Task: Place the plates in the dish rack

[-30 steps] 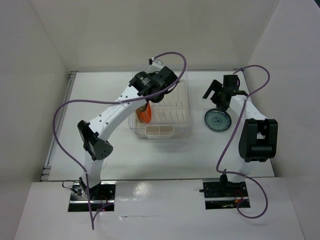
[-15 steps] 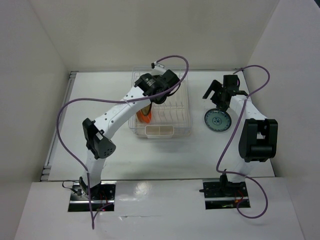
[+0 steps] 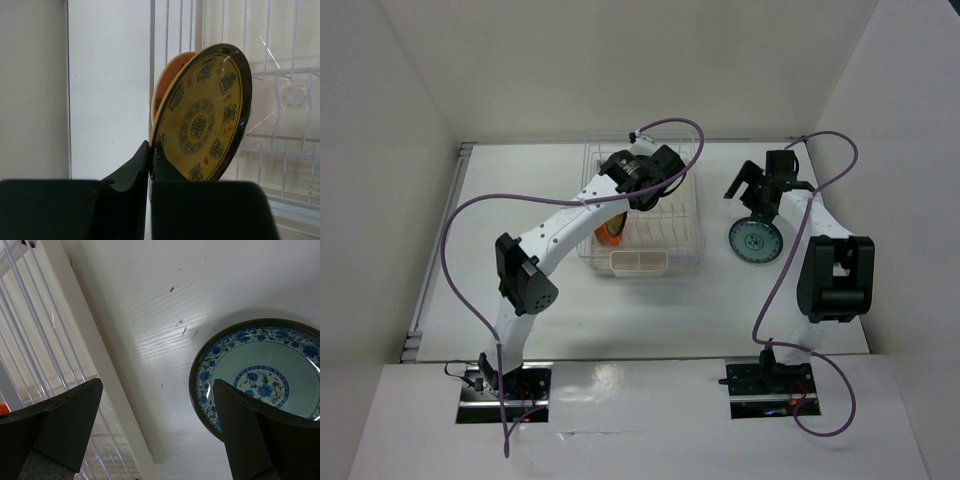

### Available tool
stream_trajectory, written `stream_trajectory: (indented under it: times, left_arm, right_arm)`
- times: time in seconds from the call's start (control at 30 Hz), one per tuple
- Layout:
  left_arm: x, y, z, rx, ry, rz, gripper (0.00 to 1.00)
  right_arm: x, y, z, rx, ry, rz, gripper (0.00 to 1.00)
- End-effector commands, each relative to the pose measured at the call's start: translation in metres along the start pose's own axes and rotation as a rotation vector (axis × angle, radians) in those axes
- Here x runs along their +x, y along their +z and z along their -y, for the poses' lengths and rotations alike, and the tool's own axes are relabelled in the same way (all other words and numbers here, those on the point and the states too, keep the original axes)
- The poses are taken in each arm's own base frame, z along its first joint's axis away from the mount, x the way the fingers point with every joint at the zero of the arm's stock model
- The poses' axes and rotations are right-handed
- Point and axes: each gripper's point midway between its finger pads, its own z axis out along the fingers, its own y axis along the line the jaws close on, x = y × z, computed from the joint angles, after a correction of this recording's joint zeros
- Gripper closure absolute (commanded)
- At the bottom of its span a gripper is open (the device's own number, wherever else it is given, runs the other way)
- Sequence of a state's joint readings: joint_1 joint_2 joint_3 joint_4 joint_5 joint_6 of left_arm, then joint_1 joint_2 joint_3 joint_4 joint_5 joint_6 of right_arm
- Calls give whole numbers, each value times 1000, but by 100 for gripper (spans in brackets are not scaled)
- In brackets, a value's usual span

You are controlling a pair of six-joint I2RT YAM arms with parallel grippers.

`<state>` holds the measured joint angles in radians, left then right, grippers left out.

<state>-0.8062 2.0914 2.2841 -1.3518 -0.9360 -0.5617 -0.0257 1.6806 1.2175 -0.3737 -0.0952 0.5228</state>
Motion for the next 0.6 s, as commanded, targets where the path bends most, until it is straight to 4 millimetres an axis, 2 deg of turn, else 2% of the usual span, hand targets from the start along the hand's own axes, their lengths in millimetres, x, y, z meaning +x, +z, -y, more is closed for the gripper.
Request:
stream_trajectory:
  times: [0.0, 0.2, 0.33, 0.57]
  left_arm:
    - [4, 10, -6, -40, -15, -18, 100]
    - [-10, 1, -28, -32, -85, 11, 100]
    - [-6, 2, -25, -27, -85, 1, 100]
    - [-8, -6, -35, -23, -116, 15, 100]
  right_arm:
    - [-10, 1, -11, -32, -17, 24, 0]
    - [-12, 3, -12, -32, -17, 24, 0]
    - [-12, 4, -14, -40, -17, 19, 0]
    - [-6, 5, -10, -29, -15, 2, 0]
